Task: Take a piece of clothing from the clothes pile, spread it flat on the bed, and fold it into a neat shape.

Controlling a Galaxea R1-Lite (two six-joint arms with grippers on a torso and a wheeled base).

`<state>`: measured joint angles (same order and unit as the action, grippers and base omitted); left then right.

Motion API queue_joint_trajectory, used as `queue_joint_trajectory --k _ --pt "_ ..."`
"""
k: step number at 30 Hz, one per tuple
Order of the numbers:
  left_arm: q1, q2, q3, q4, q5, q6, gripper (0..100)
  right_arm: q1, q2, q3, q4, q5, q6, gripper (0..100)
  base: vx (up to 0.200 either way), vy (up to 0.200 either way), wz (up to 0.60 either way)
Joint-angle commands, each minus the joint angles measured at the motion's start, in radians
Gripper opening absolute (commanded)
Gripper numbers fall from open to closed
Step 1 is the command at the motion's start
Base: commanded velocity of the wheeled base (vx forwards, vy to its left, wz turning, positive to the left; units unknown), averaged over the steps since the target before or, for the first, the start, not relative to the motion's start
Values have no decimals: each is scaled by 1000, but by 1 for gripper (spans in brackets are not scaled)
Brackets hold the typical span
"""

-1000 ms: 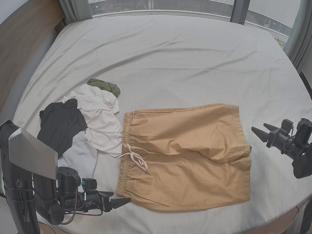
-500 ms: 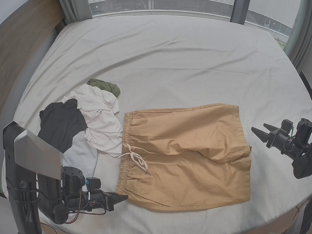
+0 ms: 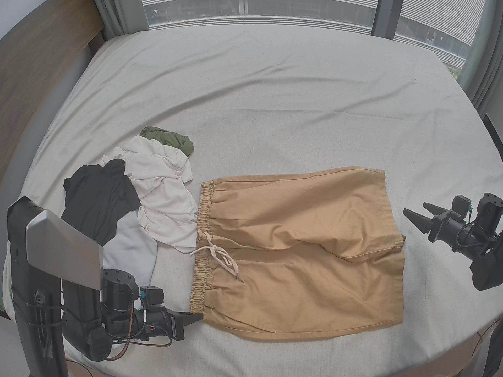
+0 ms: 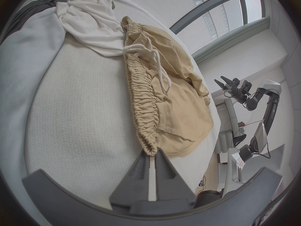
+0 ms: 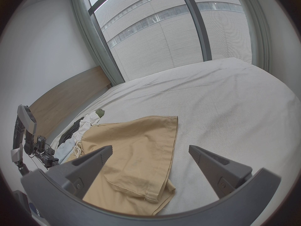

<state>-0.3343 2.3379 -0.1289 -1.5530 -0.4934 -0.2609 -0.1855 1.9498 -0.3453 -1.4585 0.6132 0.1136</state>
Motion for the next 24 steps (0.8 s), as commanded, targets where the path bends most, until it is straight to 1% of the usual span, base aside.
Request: queue_joint_trajectory --k 1,15,16,24 --pt "0 -6 2 -4 -2 2 100 0 1 3 0 0 0 100 0 0 0" --pt "1 -14 -32 -4 6 -9 100 3 3 5 0 0 -2 100 0 0 0" --pt "1 -14 -32 -4 7 -9 0 1 3 5 -2 0 -2 100 0 0 0" --pt "-2 -3 -34 -4 12 -8 0 6 3 28 1 0 -5 100 0 0 0"
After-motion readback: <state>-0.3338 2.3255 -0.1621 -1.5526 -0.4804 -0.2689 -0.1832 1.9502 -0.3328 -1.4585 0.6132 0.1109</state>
